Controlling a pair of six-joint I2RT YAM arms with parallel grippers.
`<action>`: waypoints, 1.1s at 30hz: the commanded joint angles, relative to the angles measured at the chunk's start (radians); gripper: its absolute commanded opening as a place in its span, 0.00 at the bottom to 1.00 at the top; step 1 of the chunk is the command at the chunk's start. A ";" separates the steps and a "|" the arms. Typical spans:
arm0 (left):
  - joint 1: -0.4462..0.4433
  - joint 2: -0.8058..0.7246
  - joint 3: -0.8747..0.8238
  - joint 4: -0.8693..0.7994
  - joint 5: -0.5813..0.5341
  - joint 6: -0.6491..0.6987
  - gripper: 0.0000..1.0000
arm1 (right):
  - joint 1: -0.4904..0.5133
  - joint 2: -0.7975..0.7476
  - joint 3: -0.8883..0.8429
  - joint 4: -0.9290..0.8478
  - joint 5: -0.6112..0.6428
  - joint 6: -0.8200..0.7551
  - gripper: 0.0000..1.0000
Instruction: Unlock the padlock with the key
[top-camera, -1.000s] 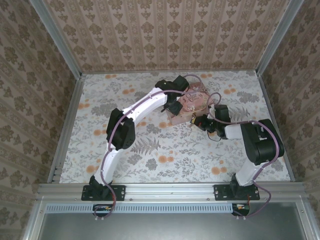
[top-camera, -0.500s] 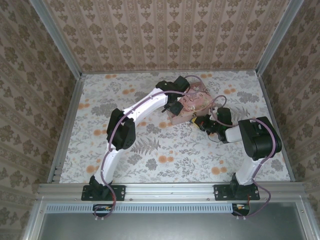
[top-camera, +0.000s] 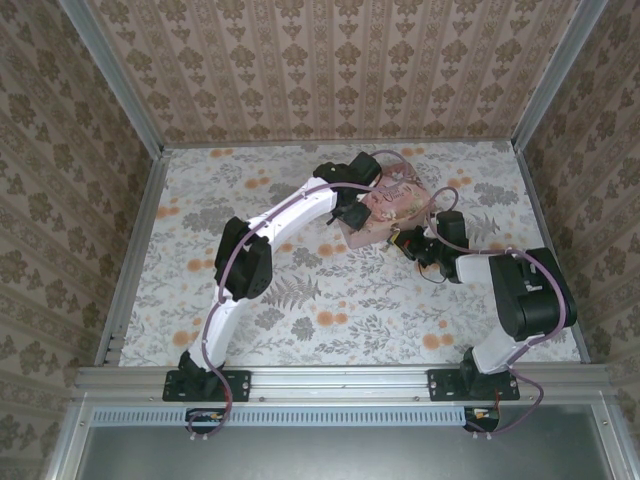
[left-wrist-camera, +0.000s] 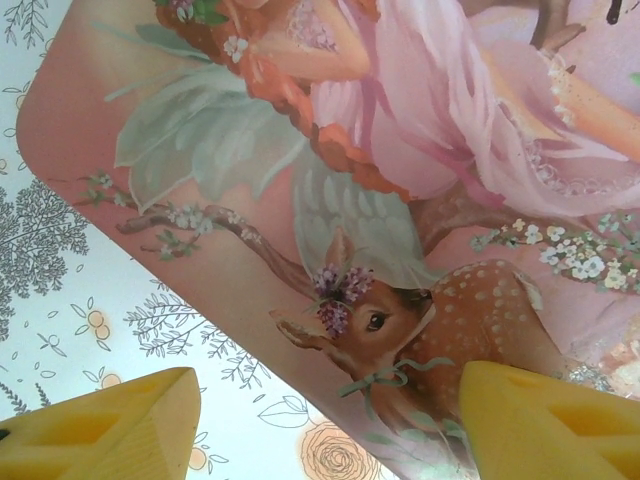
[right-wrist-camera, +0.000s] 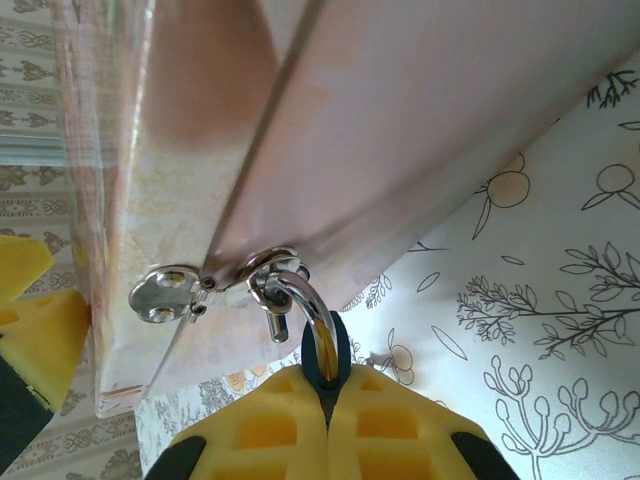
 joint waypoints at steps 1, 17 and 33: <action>0.025 0.113 -0.048 -0.151 -0.061 0.028 0.70 | -0.032 0.018 -0.005 -0.064 0.125 -0.010 0.00; 0.025 0.131 -0.044 -0.164 -0.056 0.032 0.70 | -0.067 0.113 -0.017 0.062 0.101 0.033 0.00; 0.025 0.149 -0.041 -0.167 -0.035 0.040 0.69 | -0.103 0.172 0.075 0.129 0.079 0.135 0.00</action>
